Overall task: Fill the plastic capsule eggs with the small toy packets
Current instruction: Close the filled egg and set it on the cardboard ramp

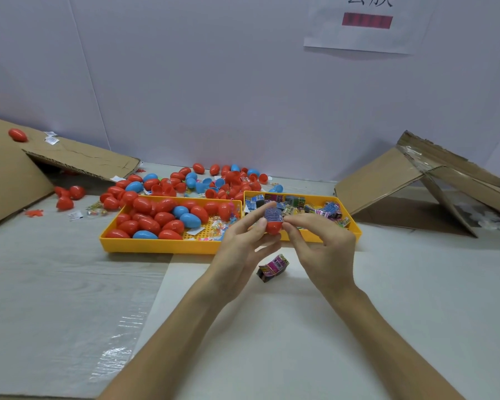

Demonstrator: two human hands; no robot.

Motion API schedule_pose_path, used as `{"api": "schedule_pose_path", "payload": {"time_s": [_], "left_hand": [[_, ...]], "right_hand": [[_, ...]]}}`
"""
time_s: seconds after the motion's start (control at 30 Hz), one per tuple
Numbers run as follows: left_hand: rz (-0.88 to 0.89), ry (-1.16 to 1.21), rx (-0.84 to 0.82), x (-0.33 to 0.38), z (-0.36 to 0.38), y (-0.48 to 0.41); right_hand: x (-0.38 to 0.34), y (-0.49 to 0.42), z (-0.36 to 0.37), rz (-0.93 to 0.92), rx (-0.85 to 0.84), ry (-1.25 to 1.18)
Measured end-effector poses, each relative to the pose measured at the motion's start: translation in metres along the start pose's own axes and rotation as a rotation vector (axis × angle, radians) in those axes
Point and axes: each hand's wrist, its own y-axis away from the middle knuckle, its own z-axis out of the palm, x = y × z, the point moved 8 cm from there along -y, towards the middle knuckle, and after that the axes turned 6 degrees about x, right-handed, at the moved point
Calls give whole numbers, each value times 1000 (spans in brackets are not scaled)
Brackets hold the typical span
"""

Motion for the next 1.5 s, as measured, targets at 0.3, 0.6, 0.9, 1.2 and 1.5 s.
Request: {"api": "schedule_pose_path", "payload": {"time_s": [0.3,0.6,0.9,1.2,1.5], "left_hand": [[100,-167,-27,7,4,3],[127,-321,-49,6,3,0],[136,-346,-42,5,1,-2],[167,-332,-25,5,1,-3],[200,-324,15,6,-1,-2]], "right_hand": [[-8,1,2,-131,-26,154],[-2,0,5,-97,-64,102],[-2,0,11,-34,-130,95],[-3,0,13,-50,-137,89],[0,4,16,-28,-172,60]]}}
